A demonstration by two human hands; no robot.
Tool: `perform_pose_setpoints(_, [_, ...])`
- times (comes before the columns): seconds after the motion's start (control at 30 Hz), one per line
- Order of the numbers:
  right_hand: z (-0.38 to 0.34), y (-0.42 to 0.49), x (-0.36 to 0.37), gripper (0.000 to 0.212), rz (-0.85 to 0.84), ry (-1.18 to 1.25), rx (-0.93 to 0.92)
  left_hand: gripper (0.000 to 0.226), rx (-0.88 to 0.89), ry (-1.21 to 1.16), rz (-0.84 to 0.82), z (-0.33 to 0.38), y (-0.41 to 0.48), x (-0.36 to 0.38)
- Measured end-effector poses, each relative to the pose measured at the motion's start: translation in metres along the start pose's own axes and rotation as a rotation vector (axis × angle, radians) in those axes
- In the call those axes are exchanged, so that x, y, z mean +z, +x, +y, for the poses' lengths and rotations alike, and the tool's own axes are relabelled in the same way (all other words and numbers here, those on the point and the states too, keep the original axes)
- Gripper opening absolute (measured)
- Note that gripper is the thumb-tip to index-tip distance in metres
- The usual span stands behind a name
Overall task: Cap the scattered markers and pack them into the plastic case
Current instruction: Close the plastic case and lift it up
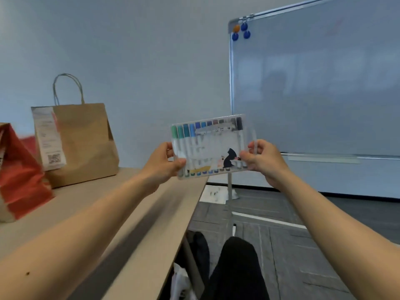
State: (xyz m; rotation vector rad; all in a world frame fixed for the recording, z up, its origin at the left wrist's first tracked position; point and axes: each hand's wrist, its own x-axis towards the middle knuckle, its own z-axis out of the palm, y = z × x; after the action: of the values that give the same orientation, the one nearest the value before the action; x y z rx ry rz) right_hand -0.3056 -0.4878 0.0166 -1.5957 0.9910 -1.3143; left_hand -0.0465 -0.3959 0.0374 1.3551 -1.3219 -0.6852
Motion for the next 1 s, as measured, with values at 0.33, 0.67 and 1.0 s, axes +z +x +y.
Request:
perform_pose_setpoints(0.33, [0.033,0.001,-0.132,0.03,0.229,-0.072,0.072,0.032,0.065,0.022,-0.213,0.013,0.055,0.137])
perform_pose_setpoints(0.67, [0.067,0.047,-0.22,0.03,0.321,-0.186,0.108,0.034,0.061,0.025,-0.3,0.016,0.118,0.242])
perform_pose_setpoints(1.0, [0.115,0.108,-0.302,0.029,0.347,-0.358,0.163,0.039,0.151,0.138,-0.253,0.002,0.192,0.342])
